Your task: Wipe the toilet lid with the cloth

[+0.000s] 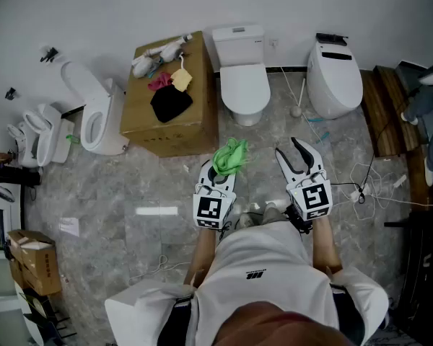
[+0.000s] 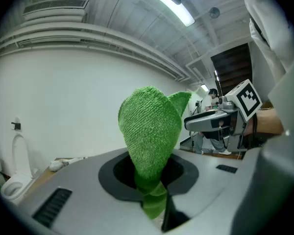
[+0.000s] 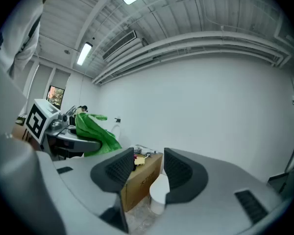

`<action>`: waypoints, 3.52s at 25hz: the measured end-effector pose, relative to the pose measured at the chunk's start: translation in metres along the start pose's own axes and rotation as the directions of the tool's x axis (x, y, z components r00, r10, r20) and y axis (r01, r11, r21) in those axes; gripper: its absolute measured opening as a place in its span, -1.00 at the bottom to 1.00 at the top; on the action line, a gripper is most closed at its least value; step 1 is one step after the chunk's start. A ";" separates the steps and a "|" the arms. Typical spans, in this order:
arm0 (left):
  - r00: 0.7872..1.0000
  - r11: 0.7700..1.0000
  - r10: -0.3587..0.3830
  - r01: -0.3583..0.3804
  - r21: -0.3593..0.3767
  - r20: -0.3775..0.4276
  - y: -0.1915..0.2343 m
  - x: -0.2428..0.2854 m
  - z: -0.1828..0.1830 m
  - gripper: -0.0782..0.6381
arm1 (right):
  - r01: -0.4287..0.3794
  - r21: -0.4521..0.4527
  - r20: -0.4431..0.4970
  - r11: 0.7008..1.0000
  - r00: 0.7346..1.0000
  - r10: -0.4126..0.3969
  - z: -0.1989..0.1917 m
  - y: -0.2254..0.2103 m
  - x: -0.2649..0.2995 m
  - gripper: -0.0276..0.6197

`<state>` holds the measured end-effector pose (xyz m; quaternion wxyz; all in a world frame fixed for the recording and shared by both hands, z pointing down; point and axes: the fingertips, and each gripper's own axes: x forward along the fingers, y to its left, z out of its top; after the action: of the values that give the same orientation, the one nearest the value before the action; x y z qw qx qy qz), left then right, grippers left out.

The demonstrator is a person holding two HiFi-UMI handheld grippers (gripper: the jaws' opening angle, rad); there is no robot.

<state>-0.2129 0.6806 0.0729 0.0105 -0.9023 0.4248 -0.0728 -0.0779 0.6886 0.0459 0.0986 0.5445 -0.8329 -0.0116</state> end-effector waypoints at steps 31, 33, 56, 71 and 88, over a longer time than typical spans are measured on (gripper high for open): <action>0.996 0.995 0.090 -0.091 -0.036 -0.011 0.096 0.192 0.003 -0.55 | -0.054 0.021 0.011 0.998 0.999 0.053 -0.009 -0.133 0.173 -0.28; 0.995 0.994 0.099 -0.099 -0.034 -0.013 0.101 0.207 0.008 -0.55 | -0.067 0.033 0.013 0.997 0.998 0.067 -0.006 -0.144 0.185 -0.28; 0.985 0.986 0.161 -0.163 -0.025 -0.054 0.144 0.314 0.010 -0.55 | -0.142 0.052 0.026 0.989 0.990 0.141 -0.006 -0.217 0.284 -0.28; 0.996 0.996 0.088 -0.089 -0.027 -0.028 0.229 0.392 0.009 -0.55 | -0.078 0.057 0.021 0.995 0.997 0.077 -0.001 -0.245 0.388 -0.28; 0.999 0.998 -0.039 0.039 -0.042 0.005 0.341 0.484 0.007 -0.55 | 0.043 0.057 -0.027 0.997 0.999 -0.041 0.009 -0.263 0.511 -0.28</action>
<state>-0.1683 0.0905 0.0981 -0.0091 -0.9105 0.4086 -0.0622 -0.0399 0.1168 0.0813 0.0934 0.5647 -0.8198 0.0175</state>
